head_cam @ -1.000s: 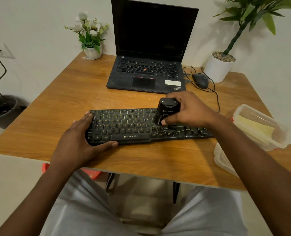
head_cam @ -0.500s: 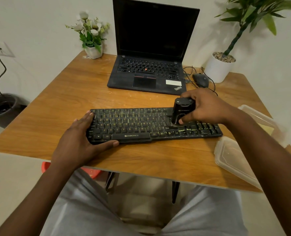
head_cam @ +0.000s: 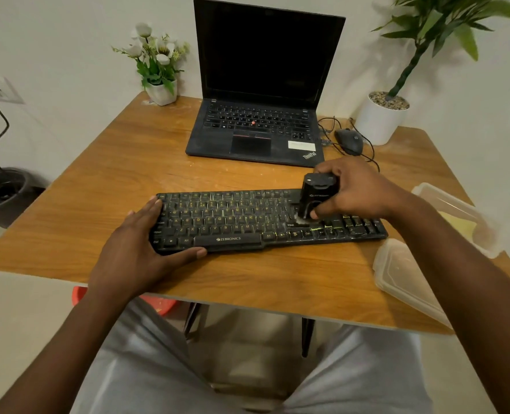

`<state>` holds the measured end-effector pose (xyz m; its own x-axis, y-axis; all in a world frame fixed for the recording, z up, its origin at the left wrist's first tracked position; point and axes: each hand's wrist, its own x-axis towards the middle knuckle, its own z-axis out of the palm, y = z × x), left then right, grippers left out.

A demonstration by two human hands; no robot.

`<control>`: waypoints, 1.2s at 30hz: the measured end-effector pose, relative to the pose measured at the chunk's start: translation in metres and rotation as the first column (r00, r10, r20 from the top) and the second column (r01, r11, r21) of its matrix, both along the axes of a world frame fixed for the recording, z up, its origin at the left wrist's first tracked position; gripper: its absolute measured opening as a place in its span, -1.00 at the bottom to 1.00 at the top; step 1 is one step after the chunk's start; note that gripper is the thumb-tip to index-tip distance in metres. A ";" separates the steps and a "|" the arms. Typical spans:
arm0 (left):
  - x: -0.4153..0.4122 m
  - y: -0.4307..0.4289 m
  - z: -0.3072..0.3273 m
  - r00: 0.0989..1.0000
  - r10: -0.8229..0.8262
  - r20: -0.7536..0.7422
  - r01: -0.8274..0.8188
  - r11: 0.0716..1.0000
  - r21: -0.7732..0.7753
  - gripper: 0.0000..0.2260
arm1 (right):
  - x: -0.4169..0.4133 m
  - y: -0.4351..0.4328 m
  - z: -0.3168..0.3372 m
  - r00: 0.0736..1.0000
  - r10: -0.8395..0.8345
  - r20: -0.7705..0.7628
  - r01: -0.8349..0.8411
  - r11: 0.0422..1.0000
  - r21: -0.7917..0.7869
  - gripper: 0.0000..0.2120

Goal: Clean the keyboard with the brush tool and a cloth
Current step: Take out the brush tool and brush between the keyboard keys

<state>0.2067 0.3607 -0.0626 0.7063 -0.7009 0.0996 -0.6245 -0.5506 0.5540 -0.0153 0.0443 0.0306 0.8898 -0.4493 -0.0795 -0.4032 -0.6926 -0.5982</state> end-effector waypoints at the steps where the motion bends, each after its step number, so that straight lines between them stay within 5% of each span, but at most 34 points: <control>1: -0.001 0.000 0.000 1.000 0.000 0.003 0.000 1.000 -0.005 0.26 | -0.005 -0.004 0.001 1.000 -0.013 -0.007 0.013 1.000 -0.001 -0.64; 13: -0.001 0.000 0.000 1.000 0.013 -0.015 -0.013 1.000 0.010 0.22 | 0.036 0.039 -0.012 0.994 0.069 0.081 -0.080 0.986 0.143 -0.63; 30: 0.001 0.001 0.000 1.000 0.001 0.001 -0.001 1.000 -0.001 0.28 | -0.010 0.001 -0.002 1.000 0.009 0.004 -0.009 1.000 0.010 -0.64; 36: 0.001 0.001 -0.002 1.000 0.002 -0.006 -0.002 1.000 0.008 0.29 | 0.014 0.028 -0.011 0.995 0.085 0.043 -0.089 0.991 0.095 -0.64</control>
